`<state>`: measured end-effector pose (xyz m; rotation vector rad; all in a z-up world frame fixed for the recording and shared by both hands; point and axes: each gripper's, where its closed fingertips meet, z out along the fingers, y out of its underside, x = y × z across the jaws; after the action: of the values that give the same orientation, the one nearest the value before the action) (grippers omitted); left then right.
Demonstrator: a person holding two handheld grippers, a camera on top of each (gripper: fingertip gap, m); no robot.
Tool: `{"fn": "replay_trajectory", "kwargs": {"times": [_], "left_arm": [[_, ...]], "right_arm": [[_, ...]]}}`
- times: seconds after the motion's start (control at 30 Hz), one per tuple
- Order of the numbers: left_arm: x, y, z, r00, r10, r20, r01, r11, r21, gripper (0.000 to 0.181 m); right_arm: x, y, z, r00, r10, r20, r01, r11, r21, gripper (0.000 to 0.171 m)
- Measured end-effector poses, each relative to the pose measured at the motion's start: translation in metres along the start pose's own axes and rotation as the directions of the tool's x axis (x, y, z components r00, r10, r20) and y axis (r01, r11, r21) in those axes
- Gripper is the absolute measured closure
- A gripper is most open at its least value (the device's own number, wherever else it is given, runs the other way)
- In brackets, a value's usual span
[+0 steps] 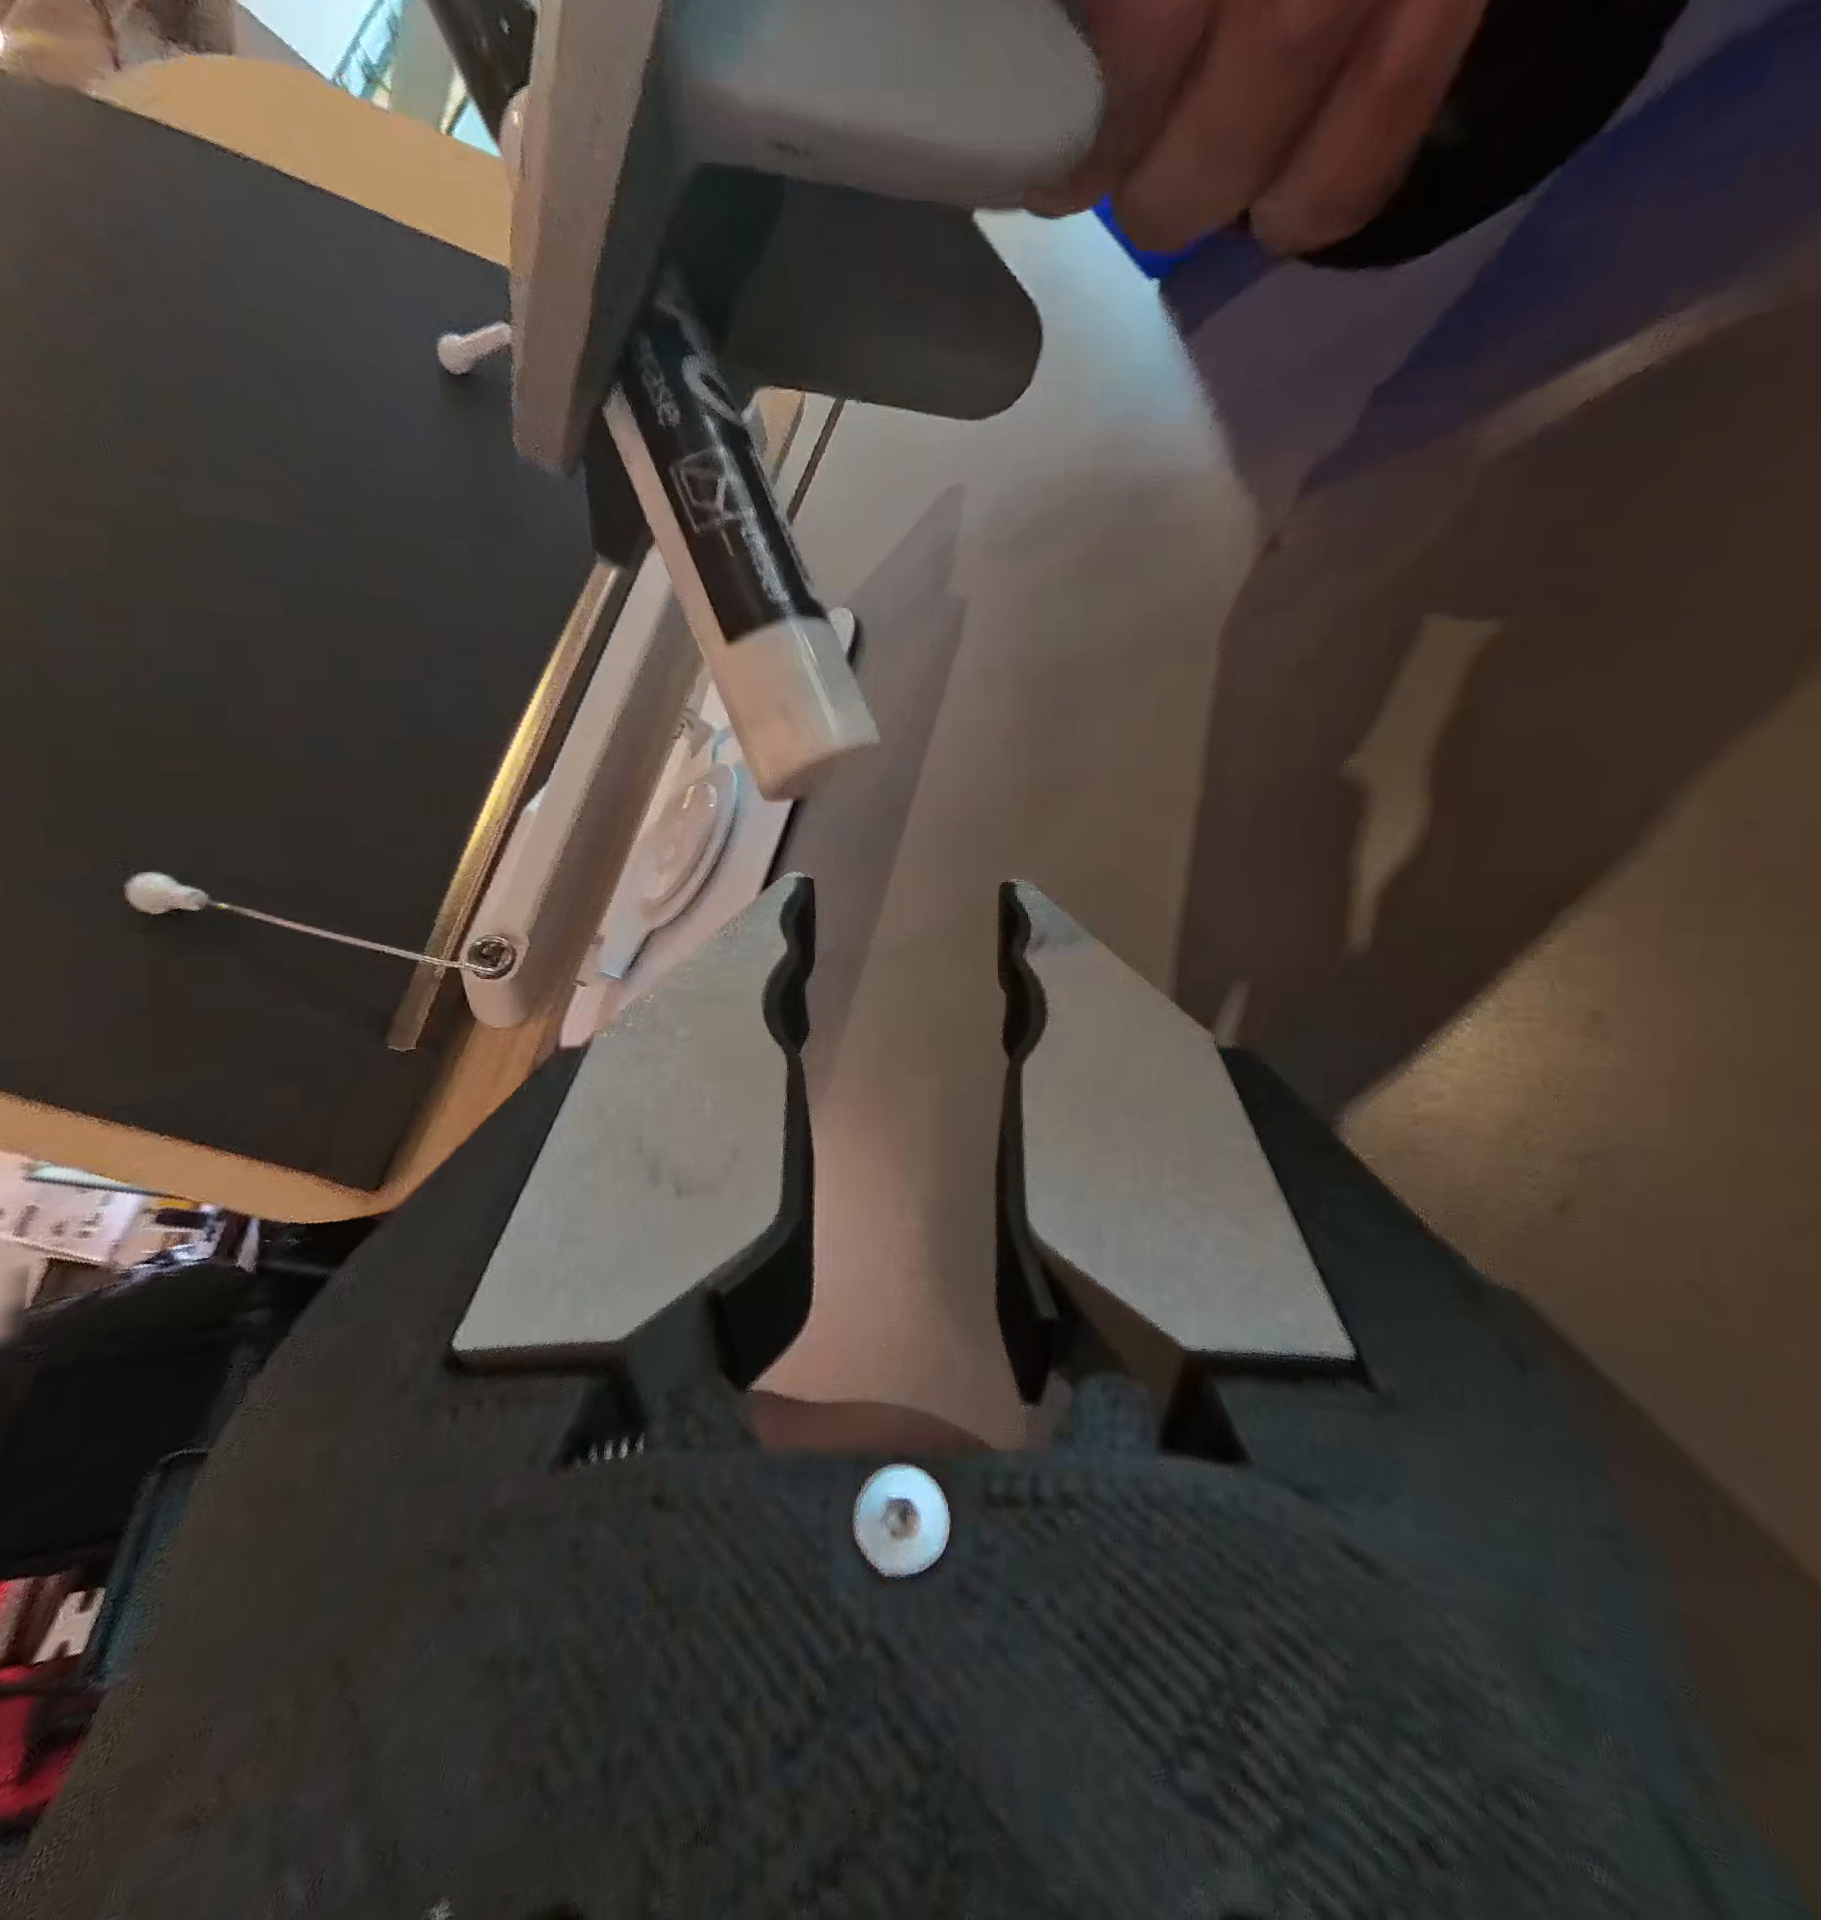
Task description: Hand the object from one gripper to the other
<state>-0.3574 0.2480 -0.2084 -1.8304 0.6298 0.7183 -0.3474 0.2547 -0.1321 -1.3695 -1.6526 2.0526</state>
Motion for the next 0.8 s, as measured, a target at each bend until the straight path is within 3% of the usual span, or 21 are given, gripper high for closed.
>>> {"fn": "replay_trajectory", "kwargs": {"times": [0.43,0.8], "left_arm": [[-0.002,-0.004,-0.001,1.000,0.013,0.020,-0.014,1.000,0.014,0.155],[0.001,-0.007,-0.001,1.000,0.013,0.010,-0.013,0.999,0.034,0.153]], "right_arm": [[0.013,0.014,0.006,0.986,-0.113,-0.124,0.103,0.991,-0.083,0.155],[0.012,0.015,0.007,0.986,-0.110,-0.122,0.101,0.992,-0.079,0.155]]}}
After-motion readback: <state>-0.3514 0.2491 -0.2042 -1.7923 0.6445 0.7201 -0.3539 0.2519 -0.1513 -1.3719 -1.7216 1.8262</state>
